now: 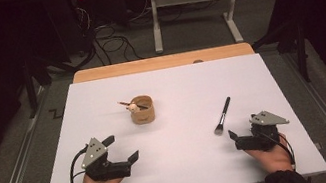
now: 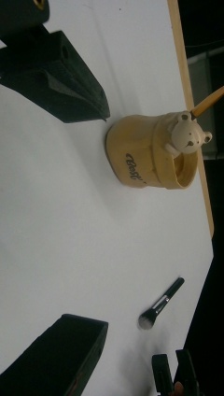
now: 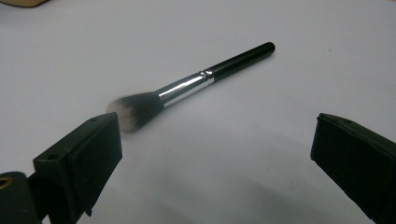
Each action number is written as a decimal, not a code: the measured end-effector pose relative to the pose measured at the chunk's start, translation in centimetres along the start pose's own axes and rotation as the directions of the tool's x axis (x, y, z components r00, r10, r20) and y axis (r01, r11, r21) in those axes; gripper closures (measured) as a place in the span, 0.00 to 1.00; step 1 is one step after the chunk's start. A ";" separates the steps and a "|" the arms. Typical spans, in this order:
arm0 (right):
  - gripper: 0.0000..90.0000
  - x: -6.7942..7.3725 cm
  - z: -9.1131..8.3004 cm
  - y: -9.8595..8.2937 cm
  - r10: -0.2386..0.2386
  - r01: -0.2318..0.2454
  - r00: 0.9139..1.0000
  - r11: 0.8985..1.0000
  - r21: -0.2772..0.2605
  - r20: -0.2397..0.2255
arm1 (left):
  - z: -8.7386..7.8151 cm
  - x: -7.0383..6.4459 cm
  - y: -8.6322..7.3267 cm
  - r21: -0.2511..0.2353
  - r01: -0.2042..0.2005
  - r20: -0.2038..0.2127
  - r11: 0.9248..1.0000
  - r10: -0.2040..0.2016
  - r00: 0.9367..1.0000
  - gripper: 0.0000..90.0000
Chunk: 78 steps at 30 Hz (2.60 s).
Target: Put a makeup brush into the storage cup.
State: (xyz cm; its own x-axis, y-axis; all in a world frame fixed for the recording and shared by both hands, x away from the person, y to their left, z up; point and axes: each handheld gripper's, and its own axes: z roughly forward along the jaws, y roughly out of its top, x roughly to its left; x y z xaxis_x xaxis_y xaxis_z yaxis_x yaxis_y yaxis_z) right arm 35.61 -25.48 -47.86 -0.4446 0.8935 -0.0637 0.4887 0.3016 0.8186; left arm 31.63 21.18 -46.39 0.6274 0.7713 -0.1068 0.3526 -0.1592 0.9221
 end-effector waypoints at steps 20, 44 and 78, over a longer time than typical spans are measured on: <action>0.05 -0.2 0.1 1.8 -0.076 0.087 0.996 0.960 0.266 -0.052 | -0.3 0.0 -0.1 -0.001 0.002 -0.001 1.000 -0.002 1.000 0.02; 0.09 0.0 0.6 4.7 -0.263 0.350 0.935 0.793 0.499 -0.237 | -0.2 0.1 -0.1 0.002 0.003 0.024 1.000 -0.003 1.000 0.02; 0.20 -1.0 6.9 12.0 -0.547 0.715 0.697 0.577 0.394 -0.464 | 0.0 0.4 -0.5 0.031 0.021 0.006 0.999 -0.021 1.000 0.03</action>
State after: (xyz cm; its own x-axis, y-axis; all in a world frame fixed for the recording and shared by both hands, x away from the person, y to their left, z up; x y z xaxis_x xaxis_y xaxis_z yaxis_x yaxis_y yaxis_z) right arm 47.09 -20.48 -41.92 -0.9256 0.3029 -0.2271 0.2594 0.9443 0.2024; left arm 31.68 21.55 -46.87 0.6241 0.7707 -0.1287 0.3873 -0.1621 0.9076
